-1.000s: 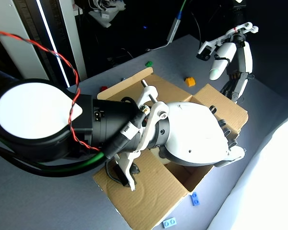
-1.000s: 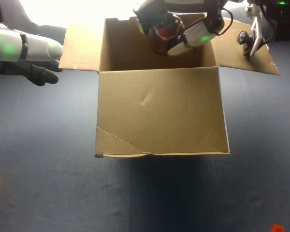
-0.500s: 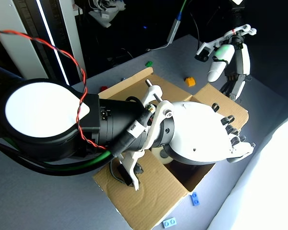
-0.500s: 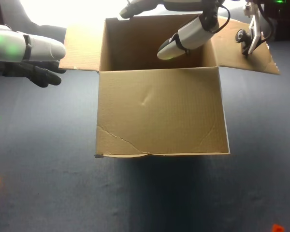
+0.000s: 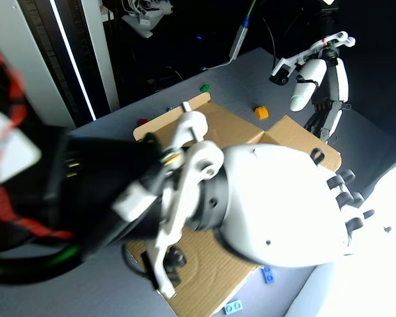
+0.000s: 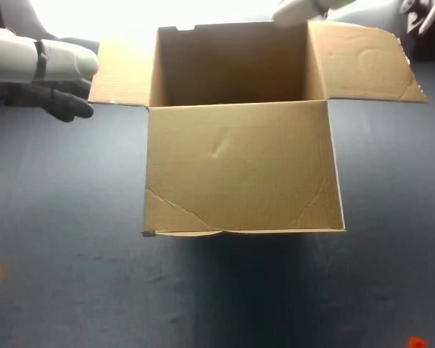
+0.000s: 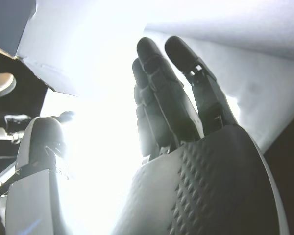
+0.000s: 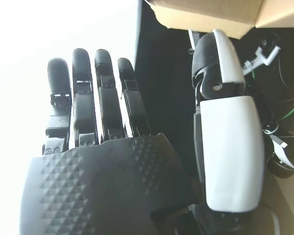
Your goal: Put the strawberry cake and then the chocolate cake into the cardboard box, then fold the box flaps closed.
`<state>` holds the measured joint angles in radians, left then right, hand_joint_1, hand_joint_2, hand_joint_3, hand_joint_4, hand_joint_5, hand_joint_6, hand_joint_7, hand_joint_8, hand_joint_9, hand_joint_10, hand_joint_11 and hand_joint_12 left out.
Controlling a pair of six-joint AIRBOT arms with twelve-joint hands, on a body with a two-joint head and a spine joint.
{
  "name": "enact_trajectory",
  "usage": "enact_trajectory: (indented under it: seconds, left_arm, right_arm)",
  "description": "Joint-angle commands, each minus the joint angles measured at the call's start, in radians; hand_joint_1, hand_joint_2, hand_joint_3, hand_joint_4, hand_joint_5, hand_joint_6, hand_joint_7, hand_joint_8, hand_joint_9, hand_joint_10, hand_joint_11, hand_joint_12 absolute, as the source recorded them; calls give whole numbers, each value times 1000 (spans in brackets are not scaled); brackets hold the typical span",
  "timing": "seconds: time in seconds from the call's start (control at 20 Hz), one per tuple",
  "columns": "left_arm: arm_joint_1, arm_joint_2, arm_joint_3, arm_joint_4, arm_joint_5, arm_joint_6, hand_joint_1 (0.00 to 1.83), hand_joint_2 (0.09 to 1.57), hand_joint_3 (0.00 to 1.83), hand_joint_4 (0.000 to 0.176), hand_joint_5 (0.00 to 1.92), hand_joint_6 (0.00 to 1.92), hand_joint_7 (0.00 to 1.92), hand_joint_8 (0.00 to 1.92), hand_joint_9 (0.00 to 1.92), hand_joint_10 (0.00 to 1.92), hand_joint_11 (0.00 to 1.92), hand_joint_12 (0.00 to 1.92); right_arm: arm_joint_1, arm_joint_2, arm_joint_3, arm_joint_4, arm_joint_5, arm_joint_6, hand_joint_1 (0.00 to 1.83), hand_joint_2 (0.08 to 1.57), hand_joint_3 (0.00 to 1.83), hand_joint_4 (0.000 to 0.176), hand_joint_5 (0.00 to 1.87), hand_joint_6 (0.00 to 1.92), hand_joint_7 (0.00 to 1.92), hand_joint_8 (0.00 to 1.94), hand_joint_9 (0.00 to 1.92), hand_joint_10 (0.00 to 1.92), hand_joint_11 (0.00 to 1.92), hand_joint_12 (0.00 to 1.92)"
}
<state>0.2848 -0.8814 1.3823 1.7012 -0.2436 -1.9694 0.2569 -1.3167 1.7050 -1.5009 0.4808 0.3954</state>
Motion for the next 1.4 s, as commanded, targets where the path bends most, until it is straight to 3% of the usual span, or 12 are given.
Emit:
enact_trajectory:
  seconds: [0.0, 0.35, 0.65, 0.8, 0.85, 1.0, 1.2, 1.35]
  left_arm:
    - [-16, 8, 6, -33, 27, -12, 638, 1030, 1, 10, 483, 4, 678, 0, 794, 0, 277, 1142]
    - [-83, -2, 13, -33, 40, -12, 613, 1033, 2, 8, 468, 0, 676, 0, 801, 3, 267, 1174]
    - [-121, -5, -4, -45, 40, -12, 610, 1037, 3, 6, 469, 1, 669, 0, 795, 0, 268, 1182]
    - [-143, -5, -11, -52, 40, -12, 612, 1031, 0, 10, 479, 5, 676, 3, 802, 4, 272, 1181]
    - [-155, -5, -16, -59, 40, -12, 607, 1034, 1, 11, 482, 5, 674, 2, 798, 2, 270, 1181]
    - [-181, -5, -38, -81, 39, -12, 618, 1032, 0, 8, 477, 2, 675, 2, 797, 1, 267, 1170]
    - [-194, -5, -80, -114, 39, -12, 619, 1031, 0, 7, 476, 1, 674, 0, 792, 1, 259, 1186]
    - [-194, -5, -110, -128, 38, -12, 588, 1044, 5, 6, 465, 1, 665, 0, 789, 0, 256, 1192]
  right_arm:
    - [26, 27, 4, 56, -4, 18, 567, 1052, 1, 0, 289, 30, 367, 0, 212, 478, 0, 1220]
    - [35, 161, -32, 153, -170, 43, 560, 1059, 3, 0, 301, 24, 359, 0, 228, 435, 0, 1227]
    - [-32, 288, -139, 377, -326, -55, 533, 1062, 3, 0, 316, 25, 360, 8, 247, 422, 0, 1212]
    - [-80, 332, -170, 566, -326, -166, 523, 1074, 7, 0, 312, 22, 354, 4, 234, 413, 0, 1211]
    - [-108, 349, -180, 664, -309, -241, 520, 1075, 7, 0, 313, 22, 358, 6, 242, 416, 0, 1212]
    - [-167, 390, -192, 683, -237, -326, 520, 1077, 7, 0, 299, 15, 352, 2, 246, 415, 0, 1214]
    - [-259, 464, -239, 683, -227, -434, 486, 1093, 10, 0, 286, 7, 348, 0, 238, 407, 0, 1184]
    - [-328, 504, -279, 683, -225, -453, 488, 1080, 1, 0, 293, 9, 351, 4, 250, 411, 0, 1219]
